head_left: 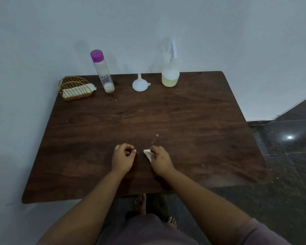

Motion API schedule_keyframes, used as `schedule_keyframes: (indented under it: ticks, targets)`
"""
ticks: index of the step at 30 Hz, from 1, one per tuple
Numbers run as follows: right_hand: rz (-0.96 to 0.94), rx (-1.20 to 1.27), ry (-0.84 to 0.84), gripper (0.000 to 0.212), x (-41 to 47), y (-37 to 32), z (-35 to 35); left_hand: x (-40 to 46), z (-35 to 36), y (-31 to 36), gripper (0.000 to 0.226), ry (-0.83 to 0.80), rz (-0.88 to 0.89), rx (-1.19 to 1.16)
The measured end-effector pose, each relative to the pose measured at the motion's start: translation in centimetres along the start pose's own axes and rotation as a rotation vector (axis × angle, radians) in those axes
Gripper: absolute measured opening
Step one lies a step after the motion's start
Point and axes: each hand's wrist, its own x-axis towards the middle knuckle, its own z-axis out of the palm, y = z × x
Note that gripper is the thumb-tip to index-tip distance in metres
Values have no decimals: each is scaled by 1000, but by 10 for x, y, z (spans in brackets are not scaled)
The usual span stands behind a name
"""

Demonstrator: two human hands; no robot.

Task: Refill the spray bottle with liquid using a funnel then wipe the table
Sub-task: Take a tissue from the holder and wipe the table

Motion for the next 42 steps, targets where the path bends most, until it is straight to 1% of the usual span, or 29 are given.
schedule_keyframes:
  ticks: [2, 3, 4, 5, 7, 8, 9, 10, 11, 13, 14, 16, 17, 20, 22, 23, 24, 25, 26, 27, 28, 29, 30, 32, 34, 36, 37, 40, 42]
  targets:
    - [94, 259, -17, 26, 2, -9, -6, -3, -2, -3, 9, 10, -1, -11]
    - [144, 320, 12, 27, 6, -8, -14, -4, -4, -5, 9, 15, -3, -15]
    - [176, 298, 65, 29, 12, -3, -26, -5, -5, -6, 9, 17, -8, -17]
    - [191, 185, 134, 32, 17, 4, -39, -7, -7, -7, 9, 15, -14, -18]
    - [241, -157, 304, 43, 22, 23, -62, -9, -10, -11, 9, 19, -14, -17]
    - [242, -271, 362, 45, 23, 30, -68, -9, -11, -12, 8, 23, -9, -16]
    - [214, -313, 367, 42, 23, 33, -71, -9, -12, -14, 8, 28, -7, -16]
    - [170, -312, 318, 38, 25, 32, -68, -9, -13, -15, 8, 28, -10, -18]
    - [127, -307, 252, 39, 26, 29, -64, -9, -14, -16, 8, 27, -16, -18]
    - [88, -338, 153, 49, 27, 17, -50, -8, -16, -17, 8, 31, -28, -16]
    - [63, -388, 145, 53, 28, 10, -42, -8, -17, -18, 8, 36, -32, -15]
    - [-21, -523, 146, 47, 27, -2, -27, -7, -18, -17, 7, 41, -37, -15]
    - [-79, -588, 122, 42, 25, -7, -19, -6, -19, -17, 6, 41, -38, -16]
    - [-327, -762, -52, 43, 11, -16, 3, -4, -22, -20, 6, 53, -51, -12]
    - [-482, -763, -193, 40, 1, -23, 5, -2, -23, -23, 7, 71, -65, -11]
    - [-503, -706, -221, 38, 2, -25, 0, -1, -23, -24, 8, 74, -67, -13]
    - [-447, -580, -185, 34, 7, -28, -8, 0, -24, -25, 8, 67, -66, -13]
    - [-349, -437, -97, 29, 16, -30, -18, 2, -26, -26, 8, 60, -61, -10]
    - [-232, -312, 34, 25, 29, -29, -33, 4, -27, -27, 8, 53, -57, -3]
    - [-119, -241, 174, 24, 46, -25, -50, 5, -28, -28, 8, 49, -56, 3]
    - [-15, -240, 274, 26, 62, -21, -66, 7, -29, -29, 7, 47, -58, 5]
    - [61, -276, 323, 28, 76, -15, -80, 9, -30, -30, 7, 46, -58, 5]
    - [99, -344, 322, 28, 87, -9, -88, 10, -31, -31, 7, 46, -54, 5]
    - [102, -474, 209, 29, 96, -5, -84, 14, -34, -33, 6, 43, -44, 14]
    - [-17, -587, 53, 32, 88, -10, -56, 18, -36, -35, 6, 33, -36, 27]
    - [-242, -639, -59, 38, 68, -22, -15, 21, -39, -34, 7, 32, -29, 35]
    - [-360, -640, -111, 38, 56, -30, 3, 23, -41, -34, 7, 39, -18, 39]
    - [-662, -652, -302, 27, 24, -44, 40, 27, -46, -34, 6, 40, 16, 52]
    - [-806, -684, -360, 20, 13, -35, 41, 28, -48, -33, 7, 14, 28, 64]
